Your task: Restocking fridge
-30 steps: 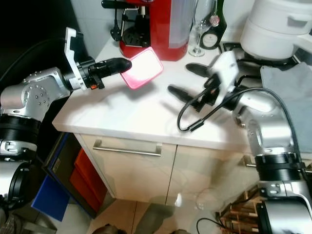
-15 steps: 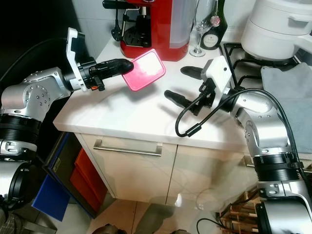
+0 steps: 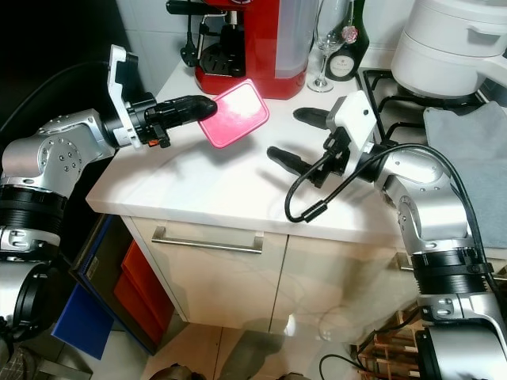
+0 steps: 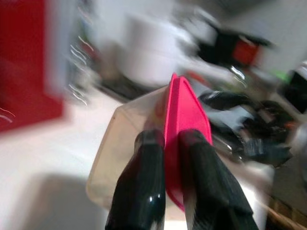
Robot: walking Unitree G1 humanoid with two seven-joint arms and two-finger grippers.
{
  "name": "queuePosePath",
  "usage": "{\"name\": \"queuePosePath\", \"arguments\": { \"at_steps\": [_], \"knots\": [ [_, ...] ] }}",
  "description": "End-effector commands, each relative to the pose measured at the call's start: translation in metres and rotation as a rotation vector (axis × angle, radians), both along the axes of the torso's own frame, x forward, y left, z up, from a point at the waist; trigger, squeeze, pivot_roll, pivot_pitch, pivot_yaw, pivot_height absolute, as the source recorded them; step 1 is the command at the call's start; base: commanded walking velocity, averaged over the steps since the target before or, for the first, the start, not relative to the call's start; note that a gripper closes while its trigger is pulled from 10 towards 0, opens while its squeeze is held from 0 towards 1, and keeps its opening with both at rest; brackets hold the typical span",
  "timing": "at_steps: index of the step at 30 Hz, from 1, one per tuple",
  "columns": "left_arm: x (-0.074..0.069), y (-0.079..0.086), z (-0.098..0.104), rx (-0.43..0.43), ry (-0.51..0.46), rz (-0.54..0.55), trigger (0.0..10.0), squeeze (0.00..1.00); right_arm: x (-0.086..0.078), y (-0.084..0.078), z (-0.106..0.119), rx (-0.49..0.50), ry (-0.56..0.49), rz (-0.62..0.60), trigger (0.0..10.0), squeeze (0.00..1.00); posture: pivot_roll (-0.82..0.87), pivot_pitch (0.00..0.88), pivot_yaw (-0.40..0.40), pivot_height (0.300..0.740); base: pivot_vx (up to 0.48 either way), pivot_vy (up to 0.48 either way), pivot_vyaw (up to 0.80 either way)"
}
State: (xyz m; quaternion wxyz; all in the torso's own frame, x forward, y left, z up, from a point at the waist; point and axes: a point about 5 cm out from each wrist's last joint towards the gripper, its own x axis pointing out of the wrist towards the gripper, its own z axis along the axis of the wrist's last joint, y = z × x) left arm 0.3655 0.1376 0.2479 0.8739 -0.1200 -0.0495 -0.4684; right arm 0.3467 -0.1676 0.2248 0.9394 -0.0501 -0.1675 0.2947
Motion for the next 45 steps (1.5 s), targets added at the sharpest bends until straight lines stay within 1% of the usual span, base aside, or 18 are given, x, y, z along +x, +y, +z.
{"name": "queuePosePath", "arguments": {
  "at_steps": [1, 3, 7, 11, 13, 15, 17, 19, 20, 23, 26, 31, 32, 33, 34, 35, 39, 45],
  "knots": [
    [-0.005, -0.017, 0.013, -0.069, -0.104, 0.118, 0.0, 0.0, 0.005, 0.017, -0.002, 0.198, -0.05, -0.241, 10.0, 0.0, -0.02, 0.0, 0.035, 0.74, 0.0, 0.0, 0.0],
    [-0.008, -0.021, 0.017, -0.083, -0.128, 0.123, 0.0, 0.0, 0.003, 0.021, -0.001, 0.217, -0.071, -0.252, 10.0, 0.0, -0.02, 0.0, 0.034, 0.74, 0.0, 0.0, 0.0],
    [-0.02, -0.041, 0.036, -0.141, -0.248, 0.167, 0.0, 0.0, -0.008, 0.034, 0.011, 0.232, -0.196, -0.317, 10.0, 0.0, -0.02, 0.0, 0.021, 0.74, 0.0, 0.0, 0.0],
    [-0.025, -0.048, 0.043, -0.262, -0.241, 0.227, 0.0, 0.0, -0.01, 0.035, 0.016, 0.272, -0.274, -0.417, 10.0, 0.0, -0.01, 0.0, 0.017, 0.74, 0.0, 0.0, 0.0],
    [-0.026, -0.05, 0.039, -0.261, -0.229, 0.273, 0.0, 0.0, -0.01, 0.034, 0.017, 0.276, -0.304, -0.476, 10.0, 0.0, -0.01, 0.0, 0.014, 0.74, 0.0, 0.0, 0.0],
    [-0.025, -0.052, 0.028, -0.241, -0.195, 0.329, 0.0, 0.0, -0.009, 0.034, 0.017, 0.27, -0.318, -0.509, 10.0, 0.0, -0.01, 0.0, 0.011, 0.74, 0.0, 0.0, 0.0],
    [-0.02, -0.05, 0.006, -0.202, -0.124, 0.421, 0.0, 0.0, -0.01, 0.035, 0.013, 0.258, -0.313, -0.522, 10.0, 0.0, -0.01, 0.0, 0.008, 0.74, 0.0, 0.0, 0.0],
    [-0.02, -0.049, 0.001, -0.19, -0.11, 0.445, 0.0, 0.0, -0.01, 0.035, 0.01, 0.255, -0.31, -0.524, 10.0, 0.0, -0.01, 0.0, 0.008, 0.74, 0.0, 0.0, 0.0],
    [-0.018, -0.045, -0.012, -0.15, -0.089, 0.501, 0.0, 0.0, -0.012, 0.034, 0.003, 0.243, -0.298, -0.534, 10.0, 0.0, -0.01, 0.0, 0.008, 0.74, 0.0, 0.0, 0.0],
    [-0.022, -0.043, -0.027, -0.095, -0.097, 0.543, 0.0, 0.0, -0.015, 0.033, -0.01, 0.237, -0.266, -0.548, 10.0, 0.0, -0.01, 0.0, 0.007, 0.74, 0.0, 0.0, 0.0],
    [-0.027, -0.042, -0.035, -0.046, -0.125, 0.606, 0.0, 0.0, -0.02, 0.035, -0.02, 0.219, -0.261, -0.565, 10.0, 0.0, -0.01, 0.0, 0.006, 0.74, 0.0, 0.0, 0.0],
    [-0.029, -0.042, -0.035, -0.017, -0.165, 0.639, 0.0, 0.0, -0.023, 0.036, -0.023, 0.212, -0.262, -0.574, 10.0, 0.0, -0.01, 0.0, 0.003, 0.74, 0.0, 0.0, 0.0],
    [-0.03, -0.042, -0.033, 0.008, -0.203, 0.66, 0.0, 0.0, -0.025, 0.035, -0.024, 0.188, -0.282, -0.589, 10.0, 0.0, -0.01, 0.0, 0.0, 0.74, 0.0, 0.0, 0.0],
    [-0.03, -0.042, -0.031, 0.033, -0.238, 0.676, 7.1, 0.0, -0.028, 0.033, -0.025, 0.159, -0.302, -0.601, 10.0, 0.0, -0.01, 0.0, 0.0, 0.74, 0.0, 0.0, 0.0],
    [-0.03, -0.042, -0.031, 0.033, -0.238, 0.676, 7.1, 0.0, -0.028, 0.033, -0.025, 0.159, -0.302, -0.601, 10.0, 0.0, -0.01, 0.0, 0.0, 0.74, 0.0, 0.0, 0.0],
    [-0.029, -0.041, -0.029, 0.074, -0.28, 0.712, 10.0, 0.0, -0.03, 0.027, -0.028, 0.088, -0.334, -0.648, 10.0, 0.0, -0.01, 0.0, -0.001, 0.74, 0.0, 0.0, 0.0],
    [-0.026, -0.04, -0.029, 0.093, -0.282, 0.735, 10.0, 0.0, -0.028, 0.018, -0.035, 0.082, -0.297, -0.702, 10.0, 0.0, -0.01, 0.0, 0.001, 0.74, 0.0, 0.0, 0.0],
    [-0.024, -0.041, -0.03, 0.109, -0.293, 0.74, 10.0, 0.0, -0.027, 0.019, -0.038, 0.092, -0.277, -0.702, 10.0, 0.0, -0.02, 0.0, 0.003, 0.74, -0.114, 0.0, 0.0]
  ]
}}
